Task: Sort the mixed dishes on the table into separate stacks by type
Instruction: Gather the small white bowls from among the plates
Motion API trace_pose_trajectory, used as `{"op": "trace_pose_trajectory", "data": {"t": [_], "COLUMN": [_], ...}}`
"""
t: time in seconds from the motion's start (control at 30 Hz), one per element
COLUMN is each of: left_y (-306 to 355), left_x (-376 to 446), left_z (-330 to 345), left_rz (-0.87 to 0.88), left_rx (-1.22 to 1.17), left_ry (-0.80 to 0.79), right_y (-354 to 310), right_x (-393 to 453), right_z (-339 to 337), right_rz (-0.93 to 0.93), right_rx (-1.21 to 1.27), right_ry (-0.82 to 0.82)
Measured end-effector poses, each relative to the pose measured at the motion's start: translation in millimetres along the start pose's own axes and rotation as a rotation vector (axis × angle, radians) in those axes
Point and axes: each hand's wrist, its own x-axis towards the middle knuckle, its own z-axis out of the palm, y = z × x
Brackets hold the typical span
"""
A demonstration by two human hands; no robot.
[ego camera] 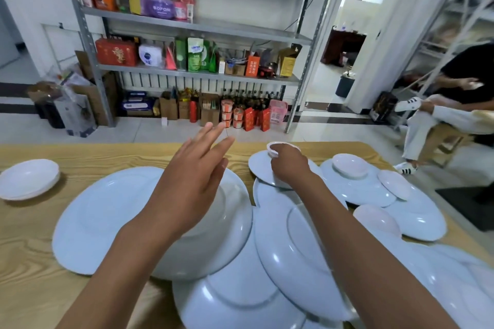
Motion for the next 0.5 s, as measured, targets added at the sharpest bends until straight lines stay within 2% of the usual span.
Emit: {"op": "trace_pose_trajectory", "data": {"t": [0.07,0.27,0.5], "left_y": [0,-2,-3], "left_x": [0,0,-1], "left_z": [-2,-12,-31], "left_rz": [0.006,-0.014,-0.005], "left_rx": [-0.022,-0.063,-0.108], "left_ry": [0.010,0.066,0.088], "right_y": [1,1,-13], "right_x": [3,7,5], "right_z": [5,15,8], "right_rz": [0.018,0.065,0.009], "right_rx": [-0.026,0.135,0.172], "right_ry": [0.001,0.149,0.197]}}
